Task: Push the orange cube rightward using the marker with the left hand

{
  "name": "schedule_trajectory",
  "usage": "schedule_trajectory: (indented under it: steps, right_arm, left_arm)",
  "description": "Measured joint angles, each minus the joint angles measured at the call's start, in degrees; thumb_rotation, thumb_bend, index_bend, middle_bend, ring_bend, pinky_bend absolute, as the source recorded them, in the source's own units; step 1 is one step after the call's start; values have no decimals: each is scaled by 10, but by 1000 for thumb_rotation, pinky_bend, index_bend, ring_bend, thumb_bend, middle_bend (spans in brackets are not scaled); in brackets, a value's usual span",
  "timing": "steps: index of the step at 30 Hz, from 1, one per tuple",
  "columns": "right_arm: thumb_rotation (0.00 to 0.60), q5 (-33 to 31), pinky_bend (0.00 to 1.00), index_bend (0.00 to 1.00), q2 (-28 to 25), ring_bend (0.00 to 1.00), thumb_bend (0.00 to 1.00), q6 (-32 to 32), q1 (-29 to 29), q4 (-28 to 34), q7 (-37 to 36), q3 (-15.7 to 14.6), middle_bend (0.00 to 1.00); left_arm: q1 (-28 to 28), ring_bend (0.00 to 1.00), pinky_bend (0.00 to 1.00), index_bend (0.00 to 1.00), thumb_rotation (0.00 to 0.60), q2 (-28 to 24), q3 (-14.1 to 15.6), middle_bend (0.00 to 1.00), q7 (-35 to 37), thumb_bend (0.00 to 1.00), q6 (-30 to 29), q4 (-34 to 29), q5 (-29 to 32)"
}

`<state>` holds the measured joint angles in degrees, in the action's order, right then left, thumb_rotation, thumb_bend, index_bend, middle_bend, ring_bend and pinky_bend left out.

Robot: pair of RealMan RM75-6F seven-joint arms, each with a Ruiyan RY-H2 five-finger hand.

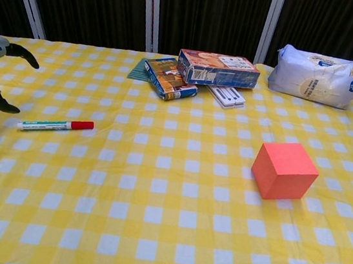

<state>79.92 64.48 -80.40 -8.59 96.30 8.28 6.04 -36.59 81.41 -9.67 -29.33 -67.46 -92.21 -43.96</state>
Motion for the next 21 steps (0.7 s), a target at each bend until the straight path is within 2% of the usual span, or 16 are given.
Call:
schedule_trajectory:
  steps: [5, 10, 14, 17, 21]
  right_arm:
    - [600, -1, 0, 0, 1, 0, 303, 0, 0, 0, 4, 0, 0]
    - [600, 0, 0, 0, 2, 0, 302, -1, -1, -1, 13, 0, 0]
    - [600, 2, 0, 0, 5, 0, 303, -2, -1, -3, 18, -1, 0]
    - [600, 3, 0, 0, 6, 0, 302, 0, -3, -3, 22, -1, 0]
    - [600, 5, 0, 0, 9, 0, 303, 4, -7, -4, 31, -2, 0]
  left_arm:
    - [31, 0, 67, 152, 600, -40, 23, 27, 31, 195, -48, -5, -110]
    - [96, 0, 63, 76, 600, -85, 57, 1, 86, 155, -142, -1, -215]
    - [161, 0, 48, 12, 600, -115, 88, 0, 149, 70, -207, 0, -266]
    - [206, 0, 44, 0, 600, -133, 112, 0, 185, 65, -244, 4, -295]
    - [245, 0, 43, 0, 600, -149, 131, 0, 218, 65, -260, 10, -306]
